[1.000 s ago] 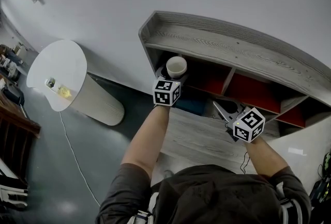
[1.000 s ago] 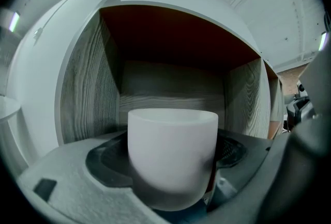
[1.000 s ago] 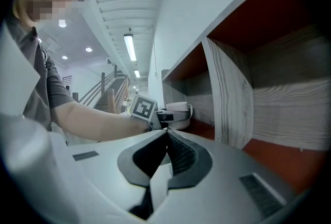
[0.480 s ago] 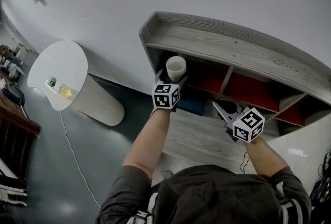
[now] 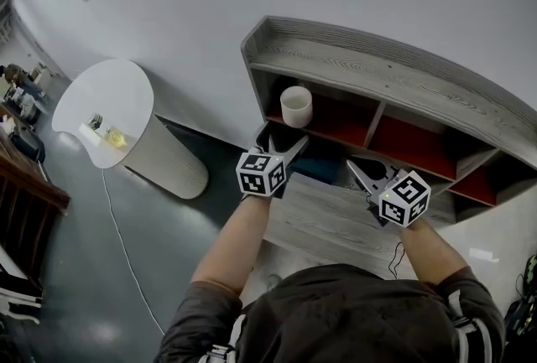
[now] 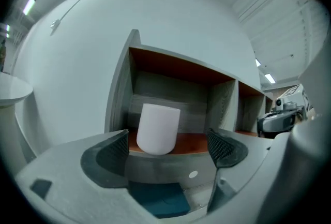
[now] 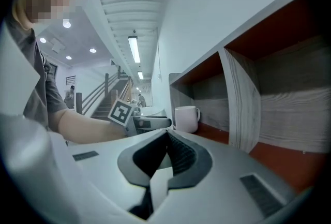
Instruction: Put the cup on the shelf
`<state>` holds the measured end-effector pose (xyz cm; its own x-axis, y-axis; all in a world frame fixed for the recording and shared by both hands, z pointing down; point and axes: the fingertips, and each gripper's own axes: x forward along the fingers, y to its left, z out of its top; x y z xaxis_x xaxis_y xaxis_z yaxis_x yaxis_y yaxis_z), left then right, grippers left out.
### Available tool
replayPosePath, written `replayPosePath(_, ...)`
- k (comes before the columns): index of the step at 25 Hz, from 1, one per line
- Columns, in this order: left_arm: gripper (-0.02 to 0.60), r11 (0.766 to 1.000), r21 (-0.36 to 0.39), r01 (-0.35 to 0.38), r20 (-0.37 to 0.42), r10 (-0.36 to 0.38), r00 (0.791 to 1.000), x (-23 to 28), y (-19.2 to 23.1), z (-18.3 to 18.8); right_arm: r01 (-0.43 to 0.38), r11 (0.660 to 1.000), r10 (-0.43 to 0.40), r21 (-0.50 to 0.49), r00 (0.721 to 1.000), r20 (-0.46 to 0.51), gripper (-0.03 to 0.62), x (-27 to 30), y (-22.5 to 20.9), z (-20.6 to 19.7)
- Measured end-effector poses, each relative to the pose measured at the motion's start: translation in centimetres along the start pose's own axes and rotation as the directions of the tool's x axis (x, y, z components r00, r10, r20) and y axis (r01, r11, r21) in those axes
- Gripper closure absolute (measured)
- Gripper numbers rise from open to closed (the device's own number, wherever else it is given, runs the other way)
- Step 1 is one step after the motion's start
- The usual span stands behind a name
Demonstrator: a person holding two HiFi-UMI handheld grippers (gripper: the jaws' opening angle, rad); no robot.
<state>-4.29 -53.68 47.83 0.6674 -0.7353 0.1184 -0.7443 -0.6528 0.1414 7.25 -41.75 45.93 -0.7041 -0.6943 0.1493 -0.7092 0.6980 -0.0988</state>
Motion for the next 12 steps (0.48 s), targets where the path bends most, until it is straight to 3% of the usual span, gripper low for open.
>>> replayPosePath(12,0.147,0.999,-0.005,0.042,0.080,-0.042,0.996,-12.6,-0.5,2.4,-0.046,0.999,0.047,-0.015,0.999,0.015,0.602,1.9,1.9,1.1)
